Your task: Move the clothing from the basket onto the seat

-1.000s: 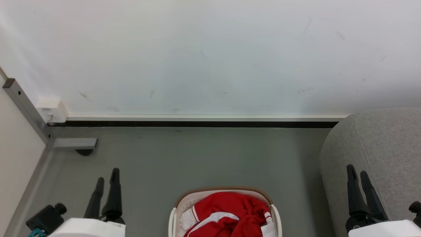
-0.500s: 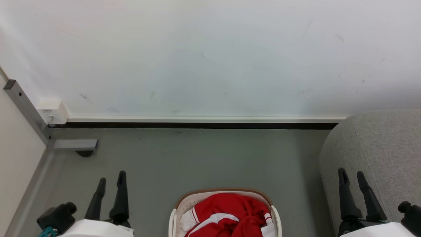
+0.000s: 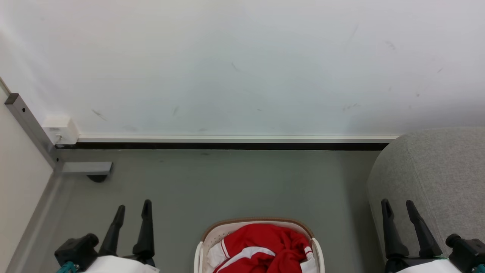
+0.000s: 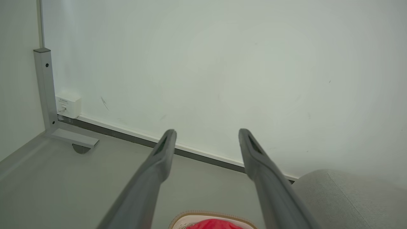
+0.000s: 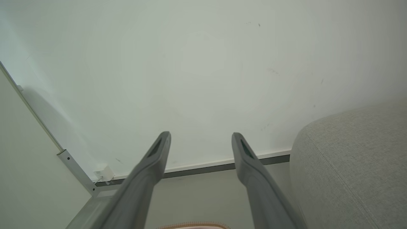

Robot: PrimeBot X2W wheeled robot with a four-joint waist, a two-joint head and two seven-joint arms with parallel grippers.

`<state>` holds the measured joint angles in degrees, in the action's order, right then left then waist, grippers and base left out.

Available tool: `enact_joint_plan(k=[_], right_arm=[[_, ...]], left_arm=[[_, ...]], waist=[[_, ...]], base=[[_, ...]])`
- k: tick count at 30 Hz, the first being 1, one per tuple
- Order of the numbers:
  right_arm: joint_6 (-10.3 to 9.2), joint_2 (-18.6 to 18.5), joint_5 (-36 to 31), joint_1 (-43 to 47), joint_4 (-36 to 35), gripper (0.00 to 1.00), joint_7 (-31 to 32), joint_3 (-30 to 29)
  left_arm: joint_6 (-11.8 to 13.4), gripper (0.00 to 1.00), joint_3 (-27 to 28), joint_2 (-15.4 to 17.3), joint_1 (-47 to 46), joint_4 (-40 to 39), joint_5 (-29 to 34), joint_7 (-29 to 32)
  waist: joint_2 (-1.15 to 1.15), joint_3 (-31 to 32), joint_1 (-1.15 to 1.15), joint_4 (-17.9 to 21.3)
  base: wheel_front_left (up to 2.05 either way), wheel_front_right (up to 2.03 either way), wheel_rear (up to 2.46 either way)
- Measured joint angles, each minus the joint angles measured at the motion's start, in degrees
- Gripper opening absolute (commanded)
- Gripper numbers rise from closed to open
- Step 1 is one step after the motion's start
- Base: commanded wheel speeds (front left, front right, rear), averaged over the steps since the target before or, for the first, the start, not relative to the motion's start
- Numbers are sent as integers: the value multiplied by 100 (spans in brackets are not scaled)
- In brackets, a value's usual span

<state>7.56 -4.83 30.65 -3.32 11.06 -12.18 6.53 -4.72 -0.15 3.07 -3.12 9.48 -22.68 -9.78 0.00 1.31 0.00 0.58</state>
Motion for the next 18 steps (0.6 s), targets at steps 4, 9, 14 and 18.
enact_joint_plan(k=[4, 9, 14, 18], right_arm=[[0, 25, -252, -2, 47, 100, -24, 10], [0, 63, -490, -9, 73, 100, -55, 24], [0, 87, -703, -8, 96, 100, -91, 37], [0, 102, -912, -9, 123, 100, -110, 54]], left_arm=[[-1, 100, -12, 3, 0, 38, 163, -60], [-3, 100, -12, 4, 3, 93, 409, -140], [-30, 100, -22, 7, 3, 115, 611, -196], [-38, 100, -24, 5, 3, 141, 765, -238]], waist=[[0, 1, 0, -1], [0, 2, 0, 1], [0, 4, 0, 7], [0, 6, 0, 16]], base=[[0, 0, 0], [0, 0, 0], [0, 0, 0], [0, 0, 0]])
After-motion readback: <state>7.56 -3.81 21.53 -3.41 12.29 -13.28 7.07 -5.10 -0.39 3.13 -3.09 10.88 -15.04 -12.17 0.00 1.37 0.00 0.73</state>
